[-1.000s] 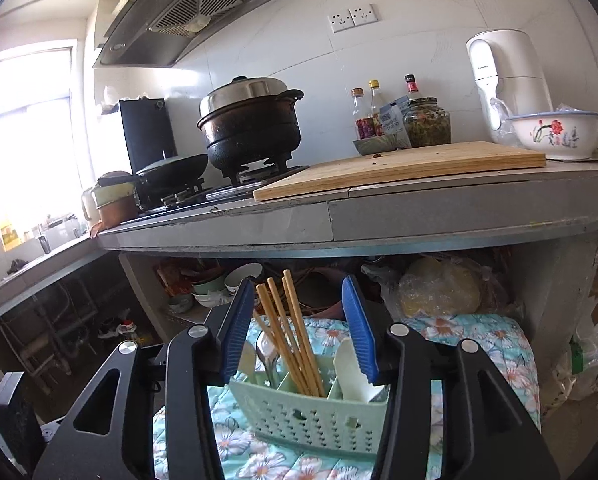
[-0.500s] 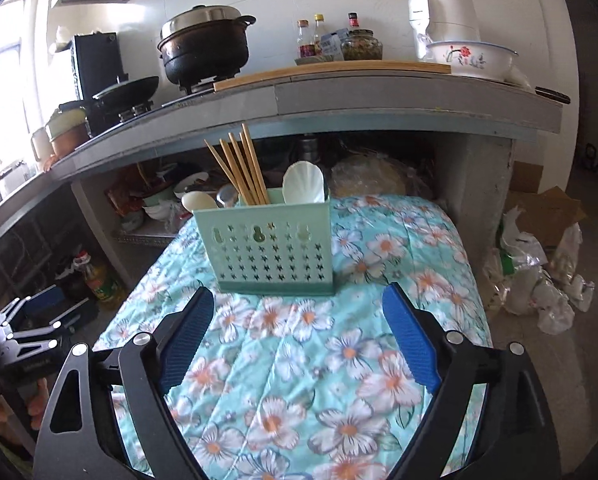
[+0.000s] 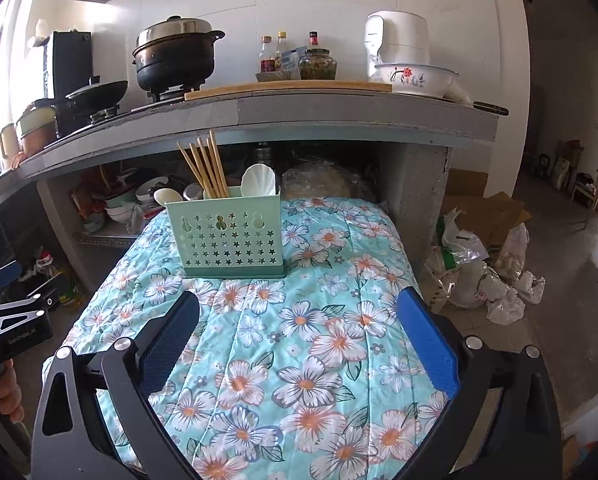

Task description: Organize utensils

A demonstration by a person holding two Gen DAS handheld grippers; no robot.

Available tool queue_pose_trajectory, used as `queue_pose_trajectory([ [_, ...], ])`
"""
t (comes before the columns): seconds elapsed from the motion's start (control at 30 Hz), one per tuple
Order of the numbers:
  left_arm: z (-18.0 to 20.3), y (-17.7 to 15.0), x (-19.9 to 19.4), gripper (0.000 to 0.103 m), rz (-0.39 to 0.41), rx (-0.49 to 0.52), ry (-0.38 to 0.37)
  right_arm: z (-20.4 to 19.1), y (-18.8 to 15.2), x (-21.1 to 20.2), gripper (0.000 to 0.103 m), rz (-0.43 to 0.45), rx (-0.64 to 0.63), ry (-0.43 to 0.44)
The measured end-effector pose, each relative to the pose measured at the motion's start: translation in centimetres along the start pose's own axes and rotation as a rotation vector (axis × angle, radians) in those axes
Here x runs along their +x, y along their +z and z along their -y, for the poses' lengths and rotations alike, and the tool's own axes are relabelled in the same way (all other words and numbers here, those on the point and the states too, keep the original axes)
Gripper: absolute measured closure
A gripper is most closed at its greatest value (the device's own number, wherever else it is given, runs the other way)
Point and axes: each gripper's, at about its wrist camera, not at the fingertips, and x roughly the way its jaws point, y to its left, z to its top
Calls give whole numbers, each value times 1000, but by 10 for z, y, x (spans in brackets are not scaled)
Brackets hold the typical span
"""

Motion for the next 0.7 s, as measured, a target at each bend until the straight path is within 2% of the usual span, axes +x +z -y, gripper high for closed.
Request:
queue_pose_trajectory([
  [0.13, 2, -1, -7, 8, -4, -11, 2, 3, 0, -11, 7, 14, 0, -4],
  [0.3, -7, 0, -11, 8, -3, -24, 78, 7, 1, -10, 7, 5, 27, -11],
  [0.7, -48, 10, -12, 8, -4, -161, 116, 3, 0, -5, 7, -17, 23, -5],
])
